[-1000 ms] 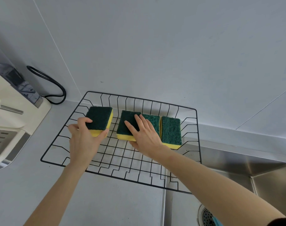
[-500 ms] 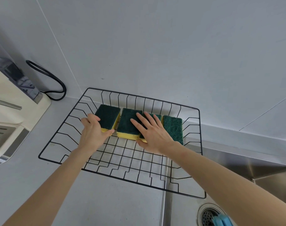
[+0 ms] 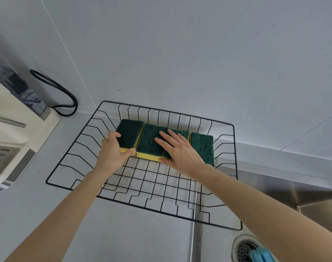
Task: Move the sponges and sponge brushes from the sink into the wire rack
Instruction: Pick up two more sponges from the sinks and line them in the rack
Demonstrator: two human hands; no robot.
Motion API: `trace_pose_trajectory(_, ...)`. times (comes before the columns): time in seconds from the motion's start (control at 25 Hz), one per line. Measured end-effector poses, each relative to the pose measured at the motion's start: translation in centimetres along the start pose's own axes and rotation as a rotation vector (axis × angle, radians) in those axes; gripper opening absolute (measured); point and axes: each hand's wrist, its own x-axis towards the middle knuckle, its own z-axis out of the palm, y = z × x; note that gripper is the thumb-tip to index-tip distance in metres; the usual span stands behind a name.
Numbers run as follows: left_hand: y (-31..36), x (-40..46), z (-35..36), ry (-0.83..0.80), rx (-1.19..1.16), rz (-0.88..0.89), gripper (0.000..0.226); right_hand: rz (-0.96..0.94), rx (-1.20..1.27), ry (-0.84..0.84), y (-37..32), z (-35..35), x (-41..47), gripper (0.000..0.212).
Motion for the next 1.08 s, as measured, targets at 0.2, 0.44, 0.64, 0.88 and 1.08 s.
trace_pose_trajectory(0.2,-0.1,0.3,-0.5,-0.105,-0.049,-0.025,0.063,0.015,0.049,0.015,-0.1,0.1,0.2,0.063)
trace_pose_trajectory(0.44,-0.1,0.2,-0.7,-0.121,-0.049,-0.035,0.058,0.021,0.006,0.016,-0.3,0.3,0.1,0.064)
trace_pose_trajectory(0.64,0.7,0.0,-0.9,-0.138,0.033,-0.030,0.057,0.041,-0.088,-0.029,-0.5,0.2,-0.4,0.073)
trace_pose_trajectory(0.88,1.7,-1.1,-1.7,-0.142,0.167,-0.001,0.063,0.112,-0.010,-0.014,-1.0,-0.8,-2.4,0.075)
trace_pose_trajectory(1.08,4.6,-3.3,-2.6,-0.129,0.175,0.115,0.063,0.169,0.074,0.118,-1.2,-2.9,-5.8,0.069)
